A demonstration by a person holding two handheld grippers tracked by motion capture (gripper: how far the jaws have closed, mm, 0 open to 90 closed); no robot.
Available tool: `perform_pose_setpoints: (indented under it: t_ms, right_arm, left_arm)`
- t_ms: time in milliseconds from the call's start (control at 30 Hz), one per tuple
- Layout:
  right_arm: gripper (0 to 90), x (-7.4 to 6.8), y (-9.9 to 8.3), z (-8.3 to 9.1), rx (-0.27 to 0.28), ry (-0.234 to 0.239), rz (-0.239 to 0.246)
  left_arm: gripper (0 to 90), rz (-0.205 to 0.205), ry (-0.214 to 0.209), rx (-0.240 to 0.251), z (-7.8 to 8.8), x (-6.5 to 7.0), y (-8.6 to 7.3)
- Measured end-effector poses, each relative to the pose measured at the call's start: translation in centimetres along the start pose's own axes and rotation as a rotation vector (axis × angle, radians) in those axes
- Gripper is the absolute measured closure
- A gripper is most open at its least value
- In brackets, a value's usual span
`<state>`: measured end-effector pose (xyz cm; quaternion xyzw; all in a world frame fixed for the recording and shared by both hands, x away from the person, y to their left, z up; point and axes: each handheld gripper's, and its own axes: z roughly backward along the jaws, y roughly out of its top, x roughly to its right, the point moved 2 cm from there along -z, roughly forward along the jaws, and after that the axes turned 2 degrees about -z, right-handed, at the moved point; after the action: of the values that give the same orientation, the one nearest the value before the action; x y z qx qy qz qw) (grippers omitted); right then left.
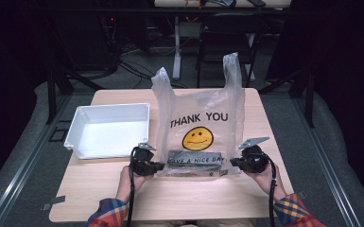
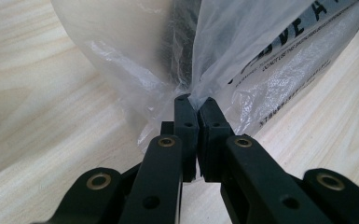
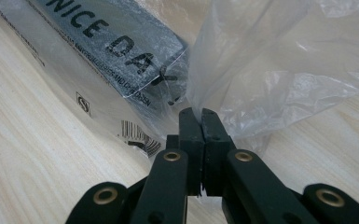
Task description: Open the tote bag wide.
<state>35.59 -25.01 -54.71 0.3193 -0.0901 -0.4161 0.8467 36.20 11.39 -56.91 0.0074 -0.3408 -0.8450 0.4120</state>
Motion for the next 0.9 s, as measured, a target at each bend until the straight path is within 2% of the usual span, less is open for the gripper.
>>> perform_pose_setpoints:
  t_ms: [267,333,400,467,500,533,767,833,867,900]
  right_arm:
    - [89.5,-0.2,0.0,0.3,0.022,0.011,0.001]
    - [89.5,-0.3,-0.1,0.4,0.006,0.02,-0.001]
    - [89.5,-0.3,-0.2,0.4,0.003,0.021,-0.002]
    - [89.5,-0.2,-0.4,0.1,-0.027,0.017,0.0]
    - [89.5,-0.2,-0.4,-0.1,-0.033,0.017,0.002]
    - [89.5,-0.1,-0.6,-0.5,-0.066,0.011,0.004]
    - [89.5,0.1,-0.8,-1.2,-0.081,0.001,0.004]
    - [89.5,0.1,-0.9,-1.4,-0.095,-0.001,0.005]
    - [89.5,0.1,-0.9,-1.5,-0.094,-0.002,0.006]
    - [89.4,0.1,-0.9,-1.6,-0.092,0.001,0.003]
  left_arm:
    - [88.4,0.004,-0.002,-0.043,-0.4,-0.3,-0.5]
    - [88.5,-0.014,0.001,-0.06,-0.4,-0.3,-0.5]
    - [88.5,-0.016,-0.001,-0.068,-0.5,-0.3,-0.5]
    - [88.5,-0.019,0.003,-0.076,-0.5,-0.4,-0.5]
    - [88.5,-0.008,0.006,-0.071,-0.6,-0.3,-0.5]
    - [88.5,-0.004,0.005,-0.068,-0.6,-0.3,-0.5]
    - [88.4,-0.001,0.006,-0.074,-0.7,-0.2,-0.6]
    - [85.5,-0.003,0.013,-0.074,-0.6,-0.1,-0.5]
    - [80.3,-0.025,0.015,-0.068,0.0,0.0,-0.3]
    - [72.7,-0.01,0.004,-0.044,0.4,0.3,-0.1]
